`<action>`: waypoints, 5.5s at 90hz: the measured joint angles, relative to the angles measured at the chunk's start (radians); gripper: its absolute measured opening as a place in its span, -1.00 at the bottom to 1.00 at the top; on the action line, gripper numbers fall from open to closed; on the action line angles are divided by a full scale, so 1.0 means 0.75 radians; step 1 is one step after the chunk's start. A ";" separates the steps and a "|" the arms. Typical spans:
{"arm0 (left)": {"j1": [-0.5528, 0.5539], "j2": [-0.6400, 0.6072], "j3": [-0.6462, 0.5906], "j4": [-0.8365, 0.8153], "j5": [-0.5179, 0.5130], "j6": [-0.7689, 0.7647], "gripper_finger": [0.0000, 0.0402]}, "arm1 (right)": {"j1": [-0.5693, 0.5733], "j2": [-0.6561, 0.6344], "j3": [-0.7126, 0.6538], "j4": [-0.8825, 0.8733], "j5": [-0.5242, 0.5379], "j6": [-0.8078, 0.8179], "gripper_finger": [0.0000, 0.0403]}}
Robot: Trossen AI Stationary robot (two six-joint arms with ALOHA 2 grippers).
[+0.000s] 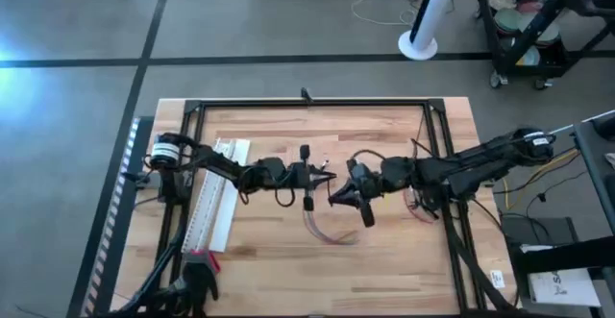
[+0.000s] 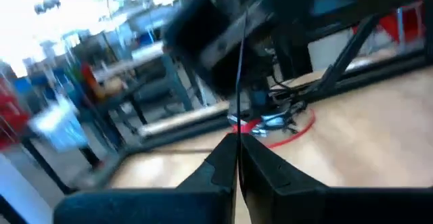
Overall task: Ziptie cables
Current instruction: Insert the bottom black ziptie into the black ziptie lock
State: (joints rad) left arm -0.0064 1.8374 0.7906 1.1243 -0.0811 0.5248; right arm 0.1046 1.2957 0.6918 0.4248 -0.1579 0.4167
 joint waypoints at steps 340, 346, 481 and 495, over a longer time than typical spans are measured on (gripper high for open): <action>-0.093 -0.146 0.045 -0.089 -0.162 0.854 -1.00 | -0.061 -0.024 -0.001 0.054 -0.138 -0.047 -1.00; -0.093 -0.146 0.045 -0.089 -0.163 0.854 -1.00 | -0.061 -0.024 -0.001 0.059 -0.137 -0.047 -1.00; -0.203 -0.162 0.151 -0.280 -0.345 1.174 -1.00 | -0.117 -0.024 -0.001 -0.003 -0.054 0.057 -1.00; -0.217 -0.163 0.151 -0.304 -0.418 1.147 -1.00 | -0.117 -0.024 -0.001 -0.009 -0.033 0.049 -1.00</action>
State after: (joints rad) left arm -0.1690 1.7149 0.9035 0.8967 -0.3948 1.3854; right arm 0.0170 1.2778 0.6910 0.4179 -0.1825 0.4535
